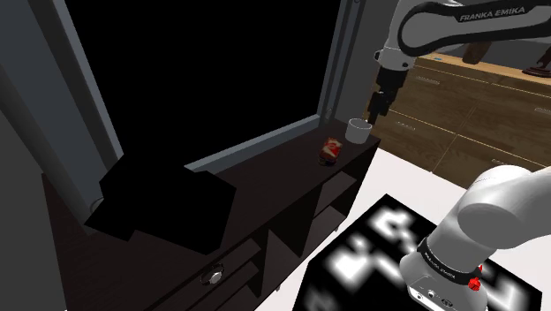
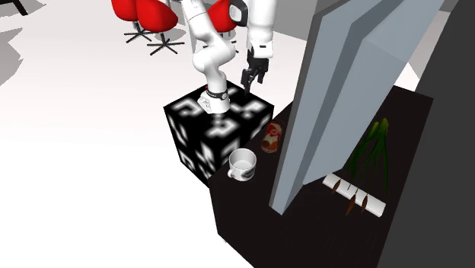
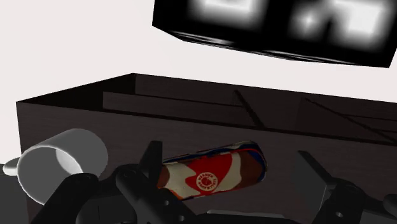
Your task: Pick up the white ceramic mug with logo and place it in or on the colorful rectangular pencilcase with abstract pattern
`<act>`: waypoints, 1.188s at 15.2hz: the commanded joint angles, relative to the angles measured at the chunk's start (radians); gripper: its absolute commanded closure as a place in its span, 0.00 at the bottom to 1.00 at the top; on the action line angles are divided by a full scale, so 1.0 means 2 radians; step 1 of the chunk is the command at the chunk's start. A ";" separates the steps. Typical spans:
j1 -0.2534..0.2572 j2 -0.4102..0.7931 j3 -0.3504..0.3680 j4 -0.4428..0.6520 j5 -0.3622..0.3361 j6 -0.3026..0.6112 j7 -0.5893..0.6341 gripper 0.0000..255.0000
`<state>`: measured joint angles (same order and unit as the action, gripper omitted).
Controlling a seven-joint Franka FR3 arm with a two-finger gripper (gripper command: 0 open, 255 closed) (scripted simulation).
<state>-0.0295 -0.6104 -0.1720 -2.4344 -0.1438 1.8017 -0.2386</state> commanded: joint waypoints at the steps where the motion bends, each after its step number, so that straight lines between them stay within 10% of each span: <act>1: -0.004 0.029 -0.015 0.006 -0.006 0.030 -0.013 0.00; 18: -0.025 0.324 -0.118 0.129 0.068 0.237 -0.148 0.00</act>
<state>-0.0758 0.0021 -0.4024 -2.1999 -0.0281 2.2628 -0.5151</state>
